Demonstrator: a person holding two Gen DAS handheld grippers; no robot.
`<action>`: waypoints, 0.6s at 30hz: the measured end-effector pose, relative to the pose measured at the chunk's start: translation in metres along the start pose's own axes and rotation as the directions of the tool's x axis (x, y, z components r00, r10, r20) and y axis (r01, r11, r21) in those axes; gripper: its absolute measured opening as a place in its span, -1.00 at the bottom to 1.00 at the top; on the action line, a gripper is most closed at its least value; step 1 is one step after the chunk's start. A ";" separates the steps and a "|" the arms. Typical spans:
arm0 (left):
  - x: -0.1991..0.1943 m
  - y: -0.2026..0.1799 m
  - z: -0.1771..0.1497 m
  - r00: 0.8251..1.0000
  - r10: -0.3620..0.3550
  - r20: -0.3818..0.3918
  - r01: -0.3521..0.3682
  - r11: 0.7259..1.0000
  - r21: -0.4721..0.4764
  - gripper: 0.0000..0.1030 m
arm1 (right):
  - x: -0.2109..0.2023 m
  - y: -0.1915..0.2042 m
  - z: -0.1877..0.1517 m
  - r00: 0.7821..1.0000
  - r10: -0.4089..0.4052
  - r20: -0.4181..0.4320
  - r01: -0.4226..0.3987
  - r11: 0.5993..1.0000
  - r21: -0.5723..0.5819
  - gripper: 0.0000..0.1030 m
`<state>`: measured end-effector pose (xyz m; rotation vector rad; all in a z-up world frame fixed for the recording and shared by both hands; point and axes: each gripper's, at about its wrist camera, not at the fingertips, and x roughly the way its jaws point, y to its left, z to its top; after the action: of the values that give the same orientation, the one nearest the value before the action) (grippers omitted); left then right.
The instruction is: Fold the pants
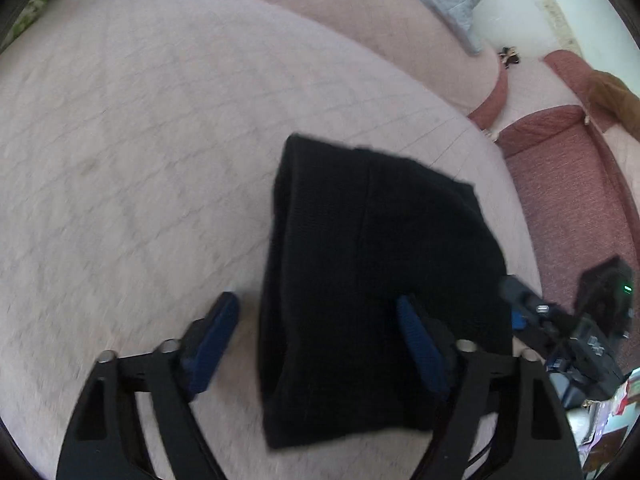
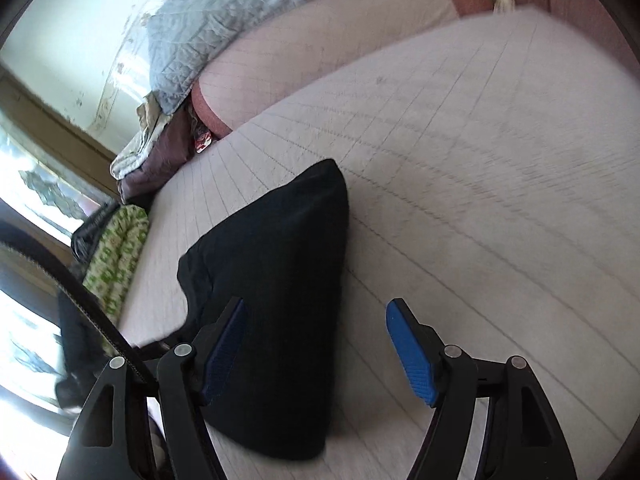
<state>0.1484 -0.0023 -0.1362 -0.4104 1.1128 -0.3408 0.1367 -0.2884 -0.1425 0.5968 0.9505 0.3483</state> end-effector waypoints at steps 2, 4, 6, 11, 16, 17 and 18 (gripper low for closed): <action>0.008 -0.004 0.007 1.000 -0.022 -0.011 0.022 1.000 0.008 0.87 | 0.017 -0.002 0.004 0.999 0.034 -0.029 -0.033 0.999 0.019 0.49; 0.014 -0.008 0.009 1.000 -0.022 -0.017 0.022 1.000 0.015 0.87 | 0.033 -0.002 0.005 0.996 0.080 -0.049 -0.078 0.996 0.045 0.49; 0.016 -0.017 0.010 1.000 -0.010 -0.027 0.011 0.999 0.048 0.61 | 0.041 0.001 0.007 0.992 0.117 -0.051 -0.114 0.991 0.063 0.33; 0.004 -0.016 0.014 0.997 -0.066 -0.033 0.067 0.998 0.008 -0.14 | 0.038 0.012 0.009 0.991 0.113 -0.075 -0.110 0.993 0.045 -0.22; -0.015 -0.024 0.018 0.996 -0.092 -0.003 0.092 0.995 0.032 -0.37 | 0.015 0.040 0.013 0.994 0.093 -0.058 -0.097 0.993 -0.070 -0.36; -0.017 -0.027 0.021 0.995 -0.095 0.007 0.095 0.995 0.038 -0.37 | 0.012 0.046 0.014 0.995 0.083 -0.048 -0.087 0.991 -0.097 -0.36; -0.021 -0.027 0.023 0.995 -0.098 0.015 0.097 0.994 0.043 -0.37 | 0.008 0.054 0.016 0.997 0.075 -0.034 -0.079 0.989 -0.124 -0.37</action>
<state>0.1596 -0.0134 -0.0979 -0.4307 1.0692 -0.4453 0.1532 -0.2471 -0.1076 0.5154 0.9277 0.4830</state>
